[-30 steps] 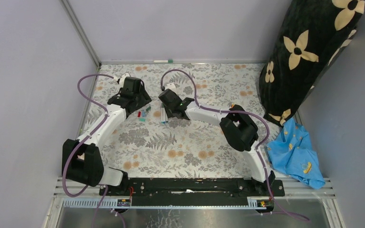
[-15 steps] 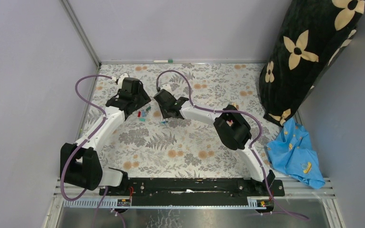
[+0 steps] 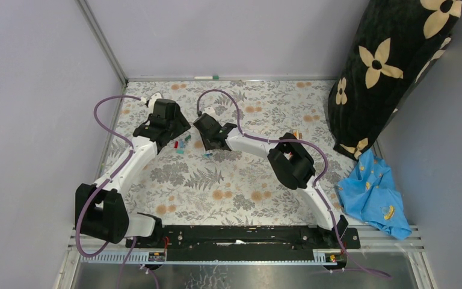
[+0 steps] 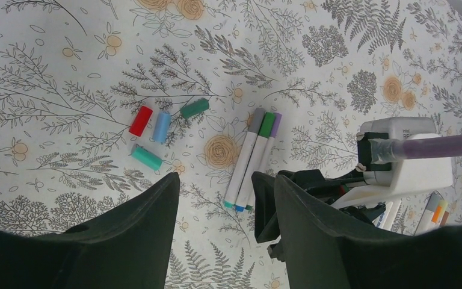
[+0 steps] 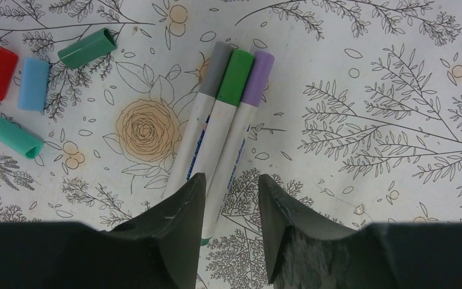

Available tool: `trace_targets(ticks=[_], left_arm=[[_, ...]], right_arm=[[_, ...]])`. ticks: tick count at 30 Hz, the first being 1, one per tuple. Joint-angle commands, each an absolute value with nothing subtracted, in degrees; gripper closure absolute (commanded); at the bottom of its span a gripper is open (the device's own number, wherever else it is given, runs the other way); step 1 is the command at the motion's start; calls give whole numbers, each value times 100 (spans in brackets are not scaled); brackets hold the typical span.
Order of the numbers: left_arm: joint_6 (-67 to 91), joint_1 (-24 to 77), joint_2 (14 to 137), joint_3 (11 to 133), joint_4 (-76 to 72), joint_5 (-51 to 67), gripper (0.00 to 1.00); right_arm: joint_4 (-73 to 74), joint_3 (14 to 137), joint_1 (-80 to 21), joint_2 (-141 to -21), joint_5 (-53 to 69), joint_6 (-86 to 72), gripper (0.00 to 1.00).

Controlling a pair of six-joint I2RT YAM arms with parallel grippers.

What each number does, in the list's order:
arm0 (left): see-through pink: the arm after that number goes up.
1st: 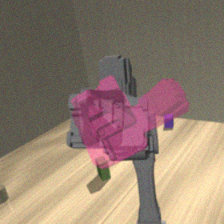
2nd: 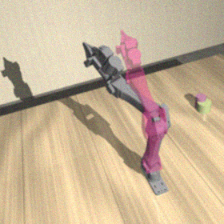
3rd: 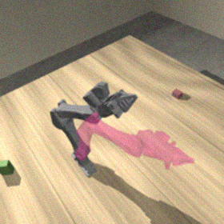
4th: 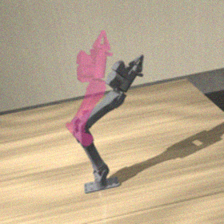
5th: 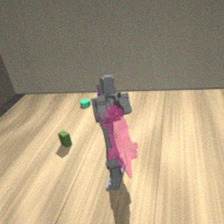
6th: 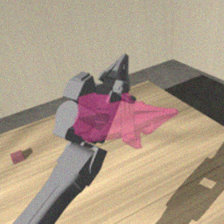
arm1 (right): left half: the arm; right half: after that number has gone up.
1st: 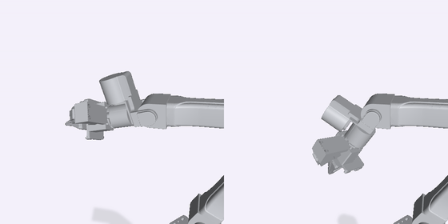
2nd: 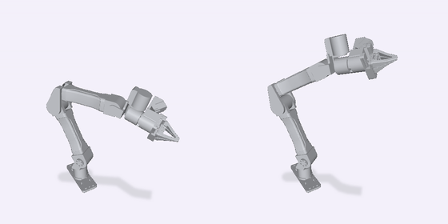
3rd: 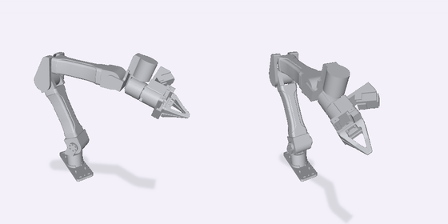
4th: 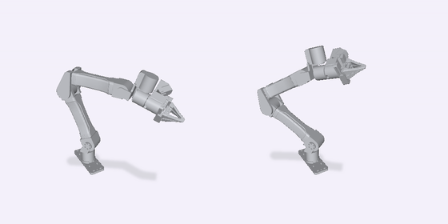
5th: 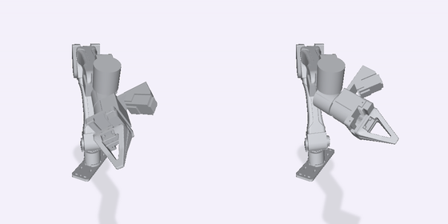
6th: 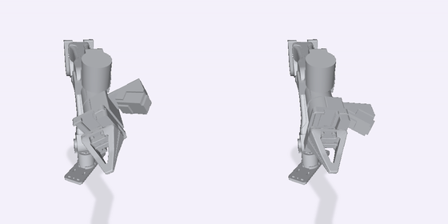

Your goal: Open the pen caps

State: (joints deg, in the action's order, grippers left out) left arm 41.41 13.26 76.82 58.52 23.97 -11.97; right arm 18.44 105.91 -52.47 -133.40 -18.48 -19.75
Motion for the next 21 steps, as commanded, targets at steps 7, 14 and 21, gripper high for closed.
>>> trace_targets(ticks=[7,14,21], left_arm=[[4122,1336,7521,5760,2068,-1258,34],[4131,1336,7526,5741,2051,-1240,34],[4130,1336,7523,5733,2052,-1244,34]], right_arm=[[1769,10451,-5300,-13233,-2043,-1981,56],[1807,10366,-5291,-13197,-2115,-1971,56],[1770,10195,-5283,-13098,-2182,-1975,56]])
